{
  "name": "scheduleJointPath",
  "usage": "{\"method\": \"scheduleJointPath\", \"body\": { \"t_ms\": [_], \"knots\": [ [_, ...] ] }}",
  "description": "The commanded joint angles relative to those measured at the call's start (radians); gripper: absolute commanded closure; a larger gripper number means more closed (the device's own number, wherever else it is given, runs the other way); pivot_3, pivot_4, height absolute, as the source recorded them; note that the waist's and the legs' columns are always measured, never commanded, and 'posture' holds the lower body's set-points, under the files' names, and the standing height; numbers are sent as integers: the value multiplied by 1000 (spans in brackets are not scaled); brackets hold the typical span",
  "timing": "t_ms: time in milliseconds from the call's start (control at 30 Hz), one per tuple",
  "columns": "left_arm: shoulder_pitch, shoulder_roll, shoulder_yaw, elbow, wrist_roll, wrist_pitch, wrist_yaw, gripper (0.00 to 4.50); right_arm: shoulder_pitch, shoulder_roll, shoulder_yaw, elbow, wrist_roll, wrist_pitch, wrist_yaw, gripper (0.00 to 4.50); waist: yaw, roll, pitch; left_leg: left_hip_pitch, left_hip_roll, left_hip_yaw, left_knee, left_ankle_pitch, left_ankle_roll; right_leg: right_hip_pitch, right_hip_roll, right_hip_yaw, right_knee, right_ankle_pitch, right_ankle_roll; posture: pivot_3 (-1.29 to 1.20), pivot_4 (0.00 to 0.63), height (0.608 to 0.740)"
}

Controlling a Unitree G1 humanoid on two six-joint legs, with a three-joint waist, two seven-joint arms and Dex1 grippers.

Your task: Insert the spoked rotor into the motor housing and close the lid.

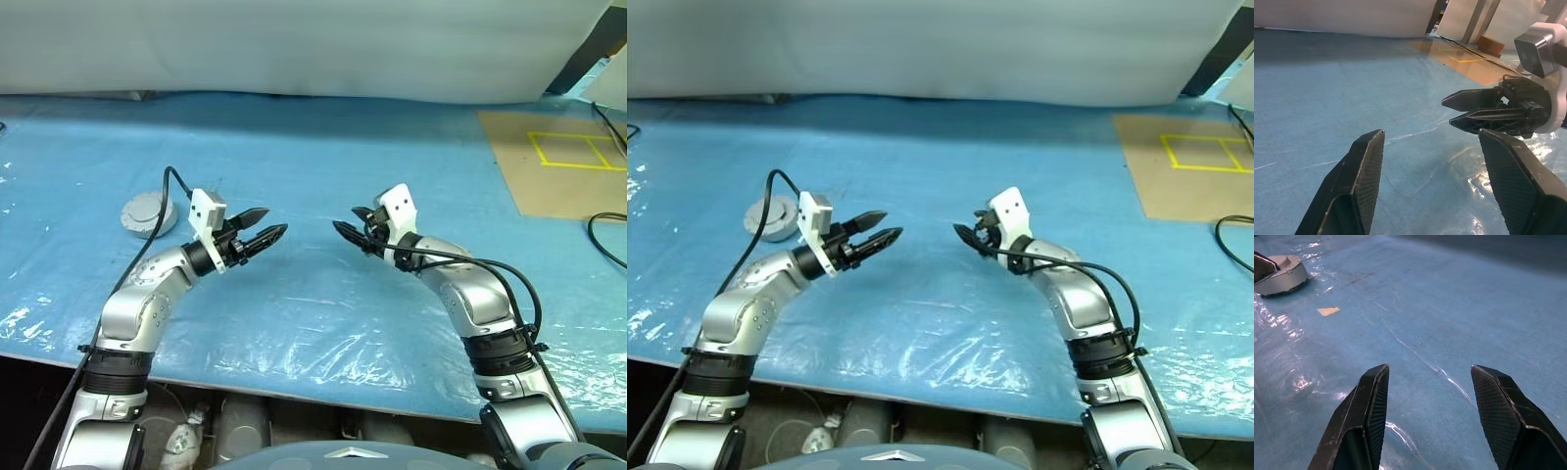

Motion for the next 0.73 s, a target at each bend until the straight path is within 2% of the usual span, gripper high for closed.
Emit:
{"method": "scheduleJointPath", "body": {
  "t_ms": [33,733],
  "knots": [
    [0,15,29,-20,9,-33,-15,1280,-8,-11,-33,-21,-6,-36,10,1748,0,0,0,0,0,0,0,0,0,0,0,0,0,0,0,0,150,740],
    [-1,-5,40,-2,36,-57,1,1280,-45,14,-39,7,-28,-2,-2,1748,-1,0,0,0,0,0,1,0,0,0,0,0,1,0,0,0,150,740]
  ]
}}
